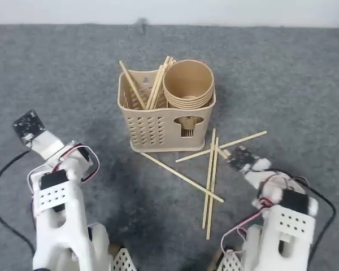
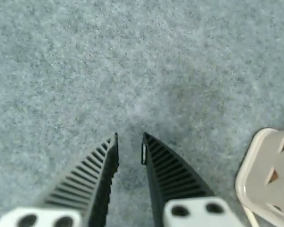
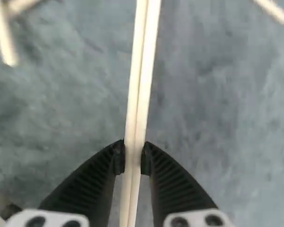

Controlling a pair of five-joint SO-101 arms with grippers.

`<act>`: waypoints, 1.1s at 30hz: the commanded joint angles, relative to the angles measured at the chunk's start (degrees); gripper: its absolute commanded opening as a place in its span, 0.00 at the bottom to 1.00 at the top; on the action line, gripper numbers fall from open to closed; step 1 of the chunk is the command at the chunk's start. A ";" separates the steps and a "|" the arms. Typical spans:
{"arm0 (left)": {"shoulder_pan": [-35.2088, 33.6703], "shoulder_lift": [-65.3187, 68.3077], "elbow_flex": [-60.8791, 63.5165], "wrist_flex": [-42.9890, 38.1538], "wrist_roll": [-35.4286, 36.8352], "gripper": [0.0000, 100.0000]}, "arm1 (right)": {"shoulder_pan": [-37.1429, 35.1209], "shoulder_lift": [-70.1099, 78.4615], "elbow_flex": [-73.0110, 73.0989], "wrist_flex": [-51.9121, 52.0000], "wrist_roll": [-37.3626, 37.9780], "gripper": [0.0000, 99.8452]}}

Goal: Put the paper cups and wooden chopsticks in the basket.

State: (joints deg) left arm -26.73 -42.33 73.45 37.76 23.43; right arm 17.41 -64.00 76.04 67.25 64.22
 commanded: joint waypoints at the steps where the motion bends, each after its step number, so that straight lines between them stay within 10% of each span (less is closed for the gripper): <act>1: 0.18 0.18 -2.15 -1.58 -0.70 0.08 | 7.69 -1.01 -0.26 -0.92 -1.85 0.13; 9: 0.35 0.18 -2.15 -1.58 -0.70 0.08 | 9.63 -1.63 -0.09 -0.48 -3.08 0.19; 17: 0.18 0.18 -2.15 -1.49 -0.70 0.08 | 0.40 -0.75 -7.65 -0.04 -25.49 0.12; 33: 0.18 0.26 -2.07 -1.32 -0.70 0.08 | -0.22 28.44 -13.10 -11.30 -21.27 0.12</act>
State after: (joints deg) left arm -26.81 -42.33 73.45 37.76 23.43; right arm 15.21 -38.51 66.29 59.08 40.04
